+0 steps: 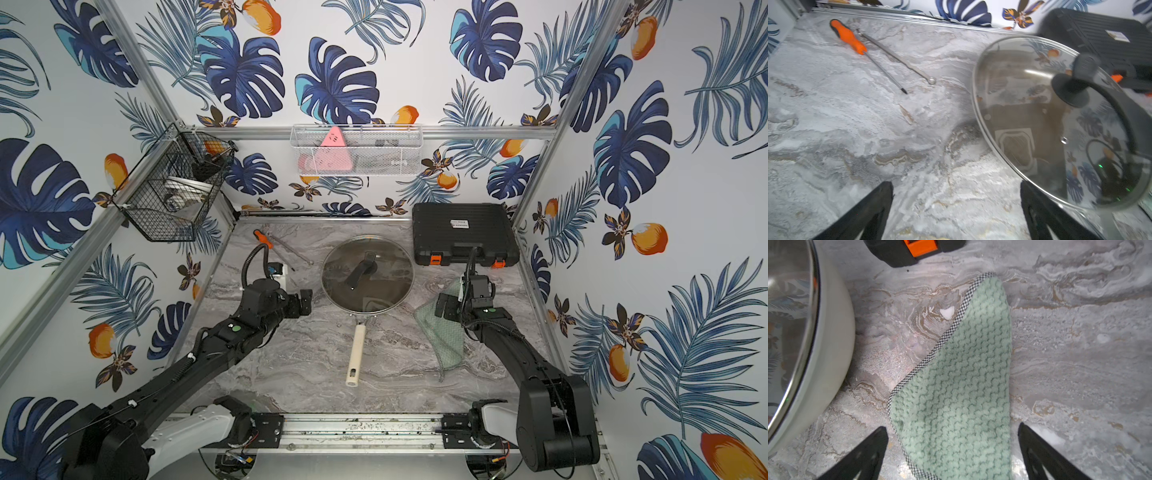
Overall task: Wipe the pot lid with a cloth
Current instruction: Reset both arms
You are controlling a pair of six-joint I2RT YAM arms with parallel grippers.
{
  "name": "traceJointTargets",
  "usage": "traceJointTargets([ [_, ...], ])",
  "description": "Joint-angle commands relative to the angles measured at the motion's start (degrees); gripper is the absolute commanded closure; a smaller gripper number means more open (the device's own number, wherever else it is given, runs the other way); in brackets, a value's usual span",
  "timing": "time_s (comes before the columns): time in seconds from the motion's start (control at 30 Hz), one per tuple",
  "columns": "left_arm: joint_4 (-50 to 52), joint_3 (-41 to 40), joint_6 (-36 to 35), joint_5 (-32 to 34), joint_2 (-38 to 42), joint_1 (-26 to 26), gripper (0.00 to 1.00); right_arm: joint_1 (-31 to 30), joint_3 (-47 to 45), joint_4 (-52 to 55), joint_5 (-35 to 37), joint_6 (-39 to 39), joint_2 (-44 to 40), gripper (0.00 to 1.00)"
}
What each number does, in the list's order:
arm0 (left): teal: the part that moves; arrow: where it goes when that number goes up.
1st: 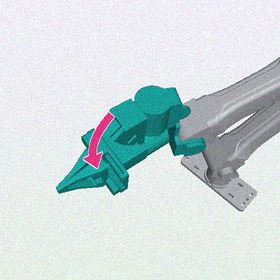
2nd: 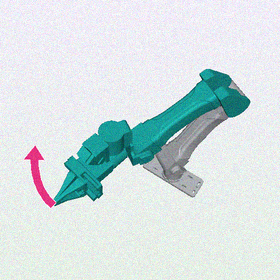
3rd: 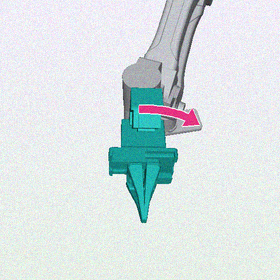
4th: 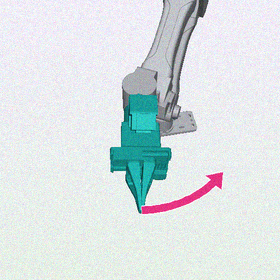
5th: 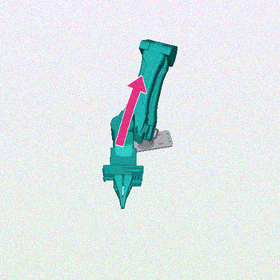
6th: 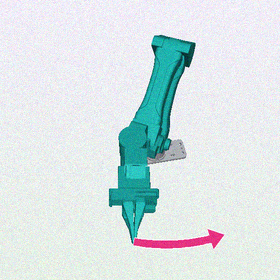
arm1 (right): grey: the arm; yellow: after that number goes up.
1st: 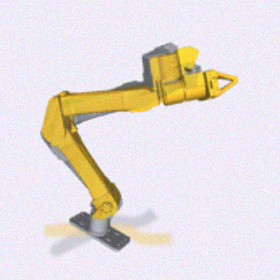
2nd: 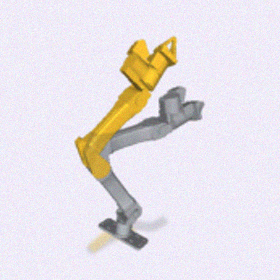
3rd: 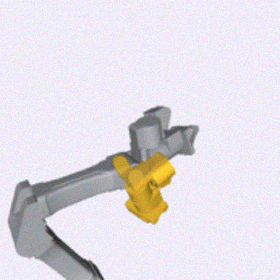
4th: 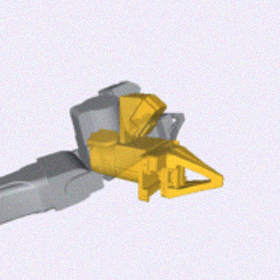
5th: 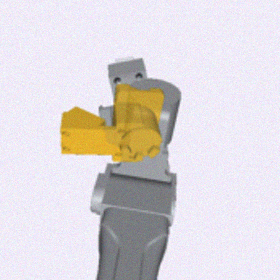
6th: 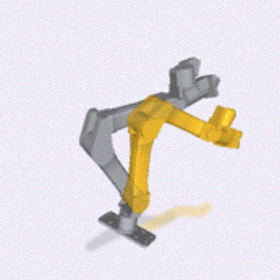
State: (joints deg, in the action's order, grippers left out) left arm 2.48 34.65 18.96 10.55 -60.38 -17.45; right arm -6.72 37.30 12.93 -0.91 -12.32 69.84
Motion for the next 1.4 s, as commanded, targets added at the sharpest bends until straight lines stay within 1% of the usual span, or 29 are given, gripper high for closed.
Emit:
traceJointTargets([
  [0.0,-13.9,-3.5,-0.5,-2.0,-0.7,3.8,0.01,0.0,-2.2,-11.3,4.1,6.1,-1.9,0.0],
  [0.07,-21.8,-6.9,-4.0,-2.3,-2.1,5.2,0.01,0.0,-4.2,-16.0,6.0,8.8,-2.0,0.0],
  [0.13,-28.6,-9.6,-6.0,-1.9,-4.0,6.4,0.01,0.0,-5.1,-20.1,7.9,8.9,-0.9,0.0],
  [0.27,-37.8,-12.4,-12.0,-0.4,-6.5,7.4,0.01,0.0,-6.6,-26.8,8.3,8.9,2.0,0.0],
  [0.33,-41.5,-13.3,-14.4,-1.0,-7.8,8.4,0.01,0.0,-8.7,-32.4,8.5,8.7,3.2,0.0],
  [0.47,-46.2,-13.6,-15.3,-3.1,-12.9,11.4,0.01,0.1,-12.7,-43.2,10.9,8.1,6.3,0.0],
  [0.53,-50.7,-14.1,-15.1,-4.4,-15.9,13.0,0.01,0.2,-15.4,-50.8,11.8,7.9,7.9,0.0],
  [0.57,-49.1,-13.7,-15.5,-5.8,-15.5,13.5,0.01,0.3,-16.6,-54.5,12.0,7.7,8.8,0.0],
  [0.6,-49.8,-13.6,-16.6,-6.0,-15.8,13.7,0.01,0.4,-17.6,-58.1,12.4,7.9,9.8,0.0],
  [0.67,-48.3,-12.8,-16.9,-5.8,-16.1,13.8,0.01,0.5,-18.0,-61.0,14.0,8.5,11.6,0.0],
  [0.73,-43.6,-11.4,-18.1,-6.2,-16.3,13.8,0.01,0.6,-18.7,-62.6,15.0,9.7,11.7,0.0],
  [0.8,-43.7,-11.2,-18.7,-5.7,-18.4,13.8,0.01,0.7,-19.8,-65.8,15.5,10.5,12.2,0.0],
  [0.87,-48.0,-12.8,-19.0,-5.5,-21.1,13.8,0.01,0.9,-21.0,-70.0,16.0,11.2,13.6,0.0],
  [0.93,-57.2,-15.8,-19.8,-5.8,-24.7,13.9,0.01,1.5,-21.8,-75.0,16.5,11.2,16.6,0.0],
  [0.97,-59.8,-16.6,-20.1,-6.1,-26.2,13.9,0.01,1.7,-22.3,-77.8,16.3,11.1,18.3,0.0],
  [1.0,-62.9,-17.1,-20.4,-6.5,-27.8,13.9,0.01,2.2,-22.5,-80.7,16.3,11.1,20.6,0.0],
  [1.07,-65.9,-17.6,-20.3,-6.7,-30.9,14.0,0.01,2.7,-22.9,-85.1,16.3,10.2,25.5,0.0],
  [1.1,-68.8,-18.0,-20.4,-6.8,-33.3,14.0,0.01,2.9,-23.0,-90.5,16.2,11.3,28.2,0.0],
  [1.13,-72.3,-18.2,-20.6,-6.8,-35.3,14.2,0.01,2.9,-23.0,-90.6,16.1,11.3,28.3,0.0],
  [1.2,-66.6,-17.4,-19.9,-7.1,-33.0,14.8,0.01,3.3,-20.6,-78.4,14.3,10.0,24.3,0.0],
  [1.23,-67.2,-16.7,-19.7,-7.1,-34.1,15.0,0.01,3.8,-18.3,-73.7,12.5,10.2,23.9,0.0],
  [1.27,-67.5,-16.3,-19.7,-7.1,-34.7,15.0,0.01,4.0,-17.4,-73.1,11.5,10.2,24.5,0.0],
  [1.33,-64.2,-15.3,-19.2,-6.5,-34.1,15.0,0.01,4.7,-17.4,-76.1,11.3,10.5,26.1,0.0],
  [1.37,-64.4,-14.8,-19.2,-6.3,-34.4,15.0,0.01,4.7,-17.3,-74.8,11.3,10.4,25.5,0.0],
])
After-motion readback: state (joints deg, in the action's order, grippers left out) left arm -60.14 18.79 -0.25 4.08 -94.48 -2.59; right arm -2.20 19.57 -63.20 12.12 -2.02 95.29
